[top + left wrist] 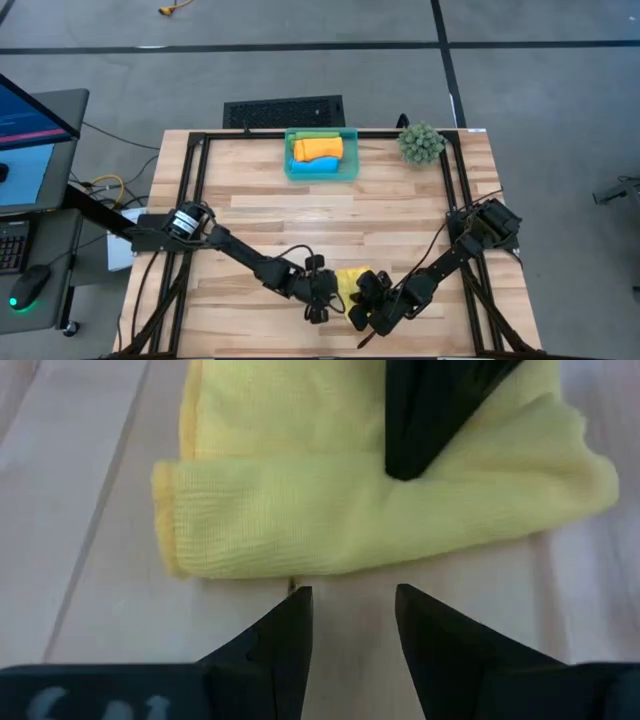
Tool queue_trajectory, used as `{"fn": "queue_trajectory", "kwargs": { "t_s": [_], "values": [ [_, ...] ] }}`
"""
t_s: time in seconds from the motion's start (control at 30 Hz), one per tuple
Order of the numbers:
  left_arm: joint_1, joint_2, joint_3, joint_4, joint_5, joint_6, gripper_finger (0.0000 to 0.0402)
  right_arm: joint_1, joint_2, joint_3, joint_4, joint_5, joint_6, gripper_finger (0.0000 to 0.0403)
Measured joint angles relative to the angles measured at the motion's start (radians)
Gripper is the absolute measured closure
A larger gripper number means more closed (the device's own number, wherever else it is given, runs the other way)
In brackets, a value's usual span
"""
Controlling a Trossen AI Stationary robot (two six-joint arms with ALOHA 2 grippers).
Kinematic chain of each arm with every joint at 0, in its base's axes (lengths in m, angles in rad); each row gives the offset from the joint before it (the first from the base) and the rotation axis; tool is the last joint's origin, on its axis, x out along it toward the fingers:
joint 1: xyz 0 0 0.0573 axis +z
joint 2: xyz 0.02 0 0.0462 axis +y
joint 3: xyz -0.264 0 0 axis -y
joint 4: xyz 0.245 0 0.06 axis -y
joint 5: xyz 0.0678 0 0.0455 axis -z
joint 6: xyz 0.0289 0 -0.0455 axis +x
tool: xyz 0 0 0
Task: Roll microfiber towels into tight, uniform cylinder then place into a basket
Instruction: Roll the yellow towel
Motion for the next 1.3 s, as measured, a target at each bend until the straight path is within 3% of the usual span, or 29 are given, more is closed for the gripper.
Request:
{"fn": "queue_trajectory", "kwargs": {
  "t_s": [0.13,0.3,0.6,0.83,1.3],
  "values": [
    [0.012,-0.002,0.000,0.027,0.057,-0.028,0.0265,-0.004,0.000,0.000,0.000,0.000,0.000,0.0389],
    [0.009,-0.002,0.000,-0.008,0.043,-0.072,0.0279,-0.004,0.000,0.000,0.000,0.002,0.000,0.0388],
    [0.018,-0.002,0.000,0.017,0.015,-0.059,0.0395,-0.004,0.000,-0.001,0.004,0.005,0.000,0.0388],
    [0.036,0.056,0.005,0.084,0.060,-0.108,0.0400,-0.006,0.001,-0.001,0.016,0.007,0.000,0.0392],
    [0.019,0.073,0.036,0.090,0.015,-0.068,0.0400,-0.010,0.001,-0.001,0.023,0.004,-0.001,0.0393]
  ]
}}
